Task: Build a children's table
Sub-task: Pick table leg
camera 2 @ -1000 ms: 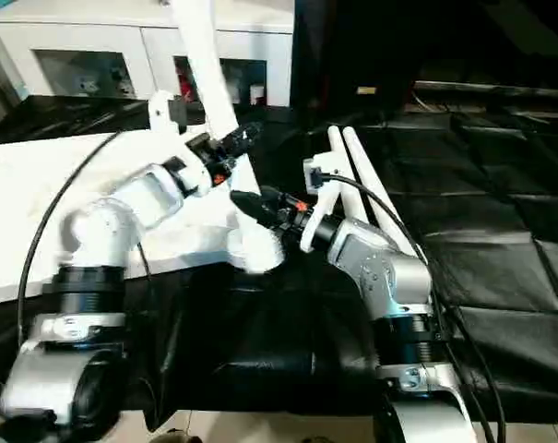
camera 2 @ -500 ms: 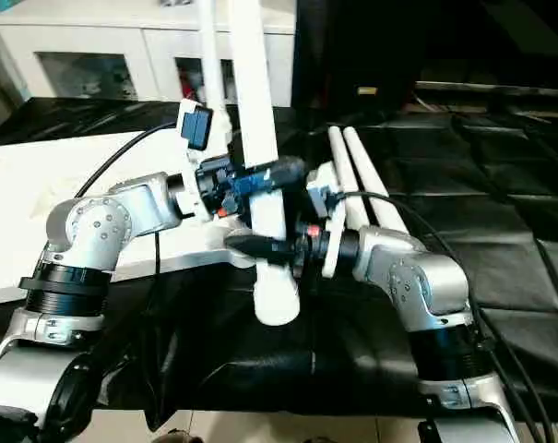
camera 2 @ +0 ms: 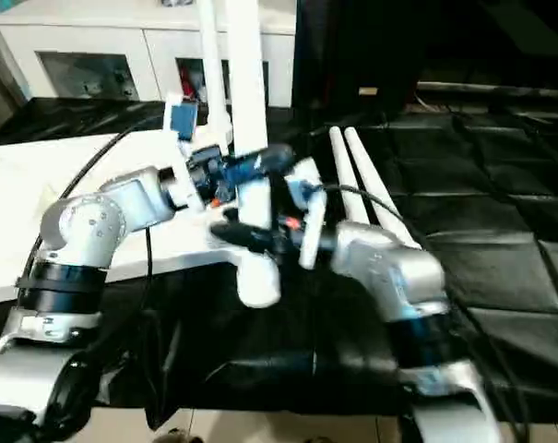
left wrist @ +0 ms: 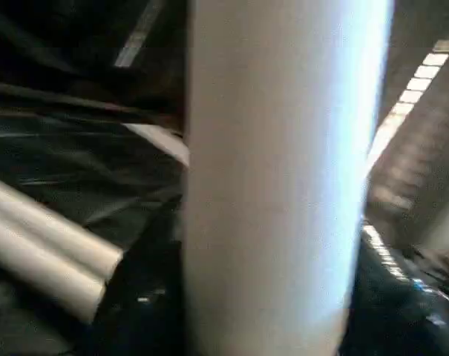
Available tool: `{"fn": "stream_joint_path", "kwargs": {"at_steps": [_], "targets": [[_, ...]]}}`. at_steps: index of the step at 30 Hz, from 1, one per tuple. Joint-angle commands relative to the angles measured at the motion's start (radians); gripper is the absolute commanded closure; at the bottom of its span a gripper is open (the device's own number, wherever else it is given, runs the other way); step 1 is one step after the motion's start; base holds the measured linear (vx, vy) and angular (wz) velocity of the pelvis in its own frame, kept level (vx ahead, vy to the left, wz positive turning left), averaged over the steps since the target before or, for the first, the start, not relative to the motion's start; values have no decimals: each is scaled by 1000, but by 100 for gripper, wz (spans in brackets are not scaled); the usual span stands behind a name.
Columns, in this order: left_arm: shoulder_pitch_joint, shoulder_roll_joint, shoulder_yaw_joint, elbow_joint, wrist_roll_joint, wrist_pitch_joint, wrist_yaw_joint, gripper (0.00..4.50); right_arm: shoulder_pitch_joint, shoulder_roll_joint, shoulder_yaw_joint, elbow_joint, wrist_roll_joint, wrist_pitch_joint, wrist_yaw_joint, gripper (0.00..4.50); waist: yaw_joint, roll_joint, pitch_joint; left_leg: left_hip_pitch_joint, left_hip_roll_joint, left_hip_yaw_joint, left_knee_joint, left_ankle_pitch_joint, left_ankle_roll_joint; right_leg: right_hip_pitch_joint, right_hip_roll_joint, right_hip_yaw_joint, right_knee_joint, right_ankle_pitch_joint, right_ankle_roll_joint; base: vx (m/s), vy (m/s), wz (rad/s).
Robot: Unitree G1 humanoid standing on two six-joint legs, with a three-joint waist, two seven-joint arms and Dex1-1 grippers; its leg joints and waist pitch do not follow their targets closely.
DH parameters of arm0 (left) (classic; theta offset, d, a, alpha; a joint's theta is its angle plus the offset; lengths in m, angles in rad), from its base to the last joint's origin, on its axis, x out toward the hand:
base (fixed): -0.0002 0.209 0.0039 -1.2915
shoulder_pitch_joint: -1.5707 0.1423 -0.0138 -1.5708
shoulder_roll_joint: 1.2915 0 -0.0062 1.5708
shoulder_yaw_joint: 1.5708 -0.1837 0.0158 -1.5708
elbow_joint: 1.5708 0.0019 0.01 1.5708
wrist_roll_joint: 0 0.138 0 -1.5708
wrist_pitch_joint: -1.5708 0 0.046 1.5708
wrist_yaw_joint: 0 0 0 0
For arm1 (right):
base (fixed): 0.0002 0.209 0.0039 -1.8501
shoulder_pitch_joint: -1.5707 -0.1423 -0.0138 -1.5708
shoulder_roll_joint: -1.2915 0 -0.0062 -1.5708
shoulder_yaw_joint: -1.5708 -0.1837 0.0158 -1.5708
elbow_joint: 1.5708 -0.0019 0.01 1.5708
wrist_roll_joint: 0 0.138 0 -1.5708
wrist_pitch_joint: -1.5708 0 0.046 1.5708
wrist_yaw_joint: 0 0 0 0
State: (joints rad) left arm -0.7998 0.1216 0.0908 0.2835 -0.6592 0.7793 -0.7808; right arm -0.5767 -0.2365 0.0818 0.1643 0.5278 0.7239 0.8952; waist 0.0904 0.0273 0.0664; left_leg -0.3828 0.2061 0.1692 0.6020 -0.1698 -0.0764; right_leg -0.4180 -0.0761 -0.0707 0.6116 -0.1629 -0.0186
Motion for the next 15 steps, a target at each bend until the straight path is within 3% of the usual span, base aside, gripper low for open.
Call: {"fn": "stream_joint_path", "kwargs": {"at_steps": [1, 5, 10, 12, 15], "targets": [[-30, -3, 28, -16, 44, -60, 87, 160, -1, 0, -25, 33, -38, -11, -58, 264, 0, -5, -86, 12, 10, 2, -60, -133, 10, 69, -49, 37, -70, -183, -186, 0, 0, 0], [-15, -23, 42, -24, 113, -55, 272, 151, -29, 48, -24, 78, -72, -44, -146, 264, -1, -9, -89, 9, 8, 2, -59, -116, 14, 72, -50, 37, -64, -158, -181, 0, 0, 0], [12, -74, 53, -64, 113, -29, 358, 151, -57, 73, -9, 121, -98, -77, -180, 264, -1, -10, -87, 8, 9, 3, -58, -117, 22, 70, -50, 36, -67, -162, -190, 0, 0, 0], [28, -100, 41, -77, 115, -21, 386, 180, -69, 83, -5, 132, -106, -84, -187, 264, -1, -10, -87, 8, 8, 3, -58, -120, 25, 71, -50, 36, -66, -168, -192, 0, 0, 0], [37, -113, 10, -75, 157, -44, 434, 187, -81, 92, -8, 143, -116, -90, -200, 264, -1, -10, -87, 8, 9, 2, -59, -128, 28, 69, -49, 37, -70, -185, -176, 0, 0, 0]]}}
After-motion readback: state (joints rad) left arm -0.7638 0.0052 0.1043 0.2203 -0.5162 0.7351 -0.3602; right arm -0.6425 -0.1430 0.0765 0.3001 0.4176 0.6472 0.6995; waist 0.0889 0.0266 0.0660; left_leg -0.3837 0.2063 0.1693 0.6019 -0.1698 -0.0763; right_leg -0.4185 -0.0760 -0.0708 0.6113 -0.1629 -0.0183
